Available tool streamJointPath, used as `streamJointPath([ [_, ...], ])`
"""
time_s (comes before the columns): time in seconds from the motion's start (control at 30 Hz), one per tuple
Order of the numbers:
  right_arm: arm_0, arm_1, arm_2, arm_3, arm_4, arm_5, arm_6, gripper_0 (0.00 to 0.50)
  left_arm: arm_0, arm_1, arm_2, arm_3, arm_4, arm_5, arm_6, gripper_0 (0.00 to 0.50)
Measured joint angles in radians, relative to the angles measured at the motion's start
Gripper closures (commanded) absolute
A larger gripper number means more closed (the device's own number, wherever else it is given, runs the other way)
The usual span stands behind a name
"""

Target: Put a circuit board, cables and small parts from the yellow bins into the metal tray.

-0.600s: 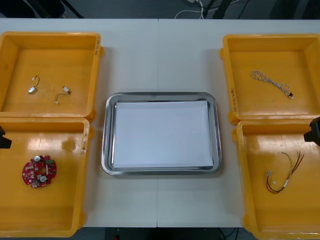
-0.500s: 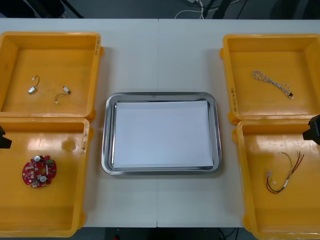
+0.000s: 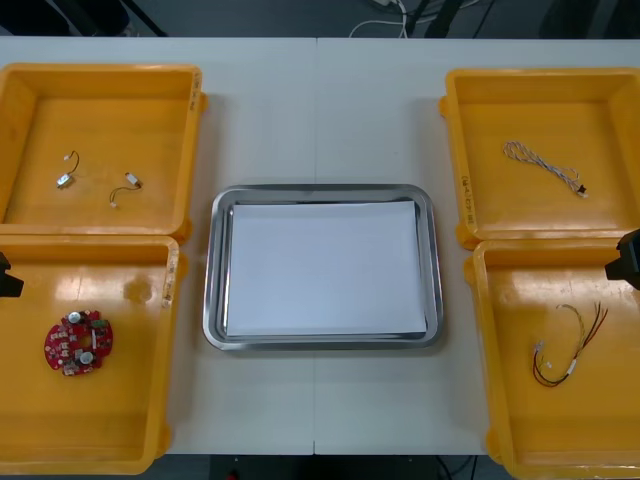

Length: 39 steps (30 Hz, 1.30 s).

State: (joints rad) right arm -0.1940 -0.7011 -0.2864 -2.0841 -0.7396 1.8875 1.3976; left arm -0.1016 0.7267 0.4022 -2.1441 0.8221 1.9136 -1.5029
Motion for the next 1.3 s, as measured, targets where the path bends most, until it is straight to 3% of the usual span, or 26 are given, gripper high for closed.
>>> streamJointPath([
  [1.3, 0.0, 0.0, 0.0, 0.0, 0.0, 0.0, 0.0, 0.0, 0.0, 0.0, 0.0, 0.0, 0.0, 0.0, 0.0, 0.0],
])
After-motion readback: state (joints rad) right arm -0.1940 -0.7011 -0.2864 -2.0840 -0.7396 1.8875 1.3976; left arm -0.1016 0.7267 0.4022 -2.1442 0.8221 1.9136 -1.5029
